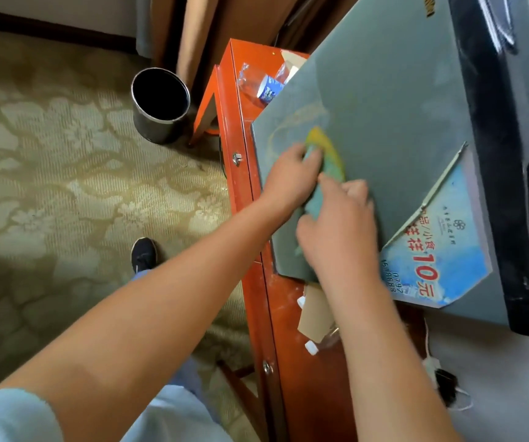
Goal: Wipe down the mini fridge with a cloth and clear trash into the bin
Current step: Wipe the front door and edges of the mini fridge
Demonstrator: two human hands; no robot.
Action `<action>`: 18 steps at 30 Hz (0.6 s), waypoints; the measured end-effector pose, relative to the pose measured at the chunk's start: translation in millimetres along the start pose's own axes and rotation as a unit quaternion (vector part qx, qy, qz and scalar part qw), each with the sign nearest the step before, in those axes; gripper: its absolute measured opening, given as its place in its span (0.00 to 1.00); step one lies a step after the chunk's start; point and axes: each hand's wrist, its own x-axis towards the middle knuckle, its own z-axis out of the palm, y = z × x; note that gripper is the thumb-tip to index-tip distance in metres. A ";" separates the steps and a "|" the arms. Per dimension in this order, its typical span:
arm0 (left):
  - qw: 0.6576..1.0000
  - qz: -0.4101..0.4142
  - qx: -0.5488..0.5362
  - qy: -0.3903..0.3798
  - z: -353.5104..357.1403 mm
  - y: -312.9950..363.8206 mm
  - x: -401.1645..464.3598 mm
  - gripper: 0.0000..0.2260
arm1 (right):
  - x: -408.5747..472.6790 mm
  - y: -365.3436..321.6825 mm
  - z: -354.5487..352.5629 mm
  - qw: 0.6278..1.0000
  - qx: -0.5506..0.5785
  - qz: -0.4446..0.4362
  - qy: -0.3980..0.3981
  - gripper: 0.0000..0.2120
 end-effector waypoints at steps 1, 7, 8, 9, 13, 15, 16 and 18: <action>0.999 -0.040 0.016 -0.030 3.0 -23.3 -10.3 0.15 | -7.1 3.0 9.1 0.998 -0.017 0.015 -0.061 0.26; 0.992 -0.091 0.022 -0.083 -0.9 -18.3 -21.4 0.12 | -14.9 4.1 -12.0 0.996 -0.020 0.018 -0.086 0.22; 0.995 -0.069 0.008 -0.068 -4.5 0.8 -14.6 0.13 | -10.9 1.7 -24.3 0.999 -0.012 0.005 -0.048 0.23; 0.997 -0.045 -0.009 -0.055 -8.0 21.1 -7.9 0.14 | -6.6 -1.0 -36.4 1.000 0.000 -0.008 -0.008 0.23; 0.999 0.044 -0.025 -0.010 -17.1 73.1 8.4 0.11 | 4.9 -8.5 -58.1 0.992 0.029 -0.032 0.115 0.26; 0.999 0.054 0.000 -0.001 -15.2 67.3 7.8 0.11 | 3.1 -8.4 -46.8 0.994 0.019 -0.026 0.105 0.28; 0.999 0.044 0.015 -0.001 -13.0 54.1 6.5 0.12 | 0.6 -6.6 -35.7 0.997 0.012 -0.018 0.078 0.29; 0.999 -0.012 0.045 -0.019 -6.0 12.2 0.9 0.14 | -6.0 -1.1 -9.2 1.000 0.000 0.008 -0.007 0.29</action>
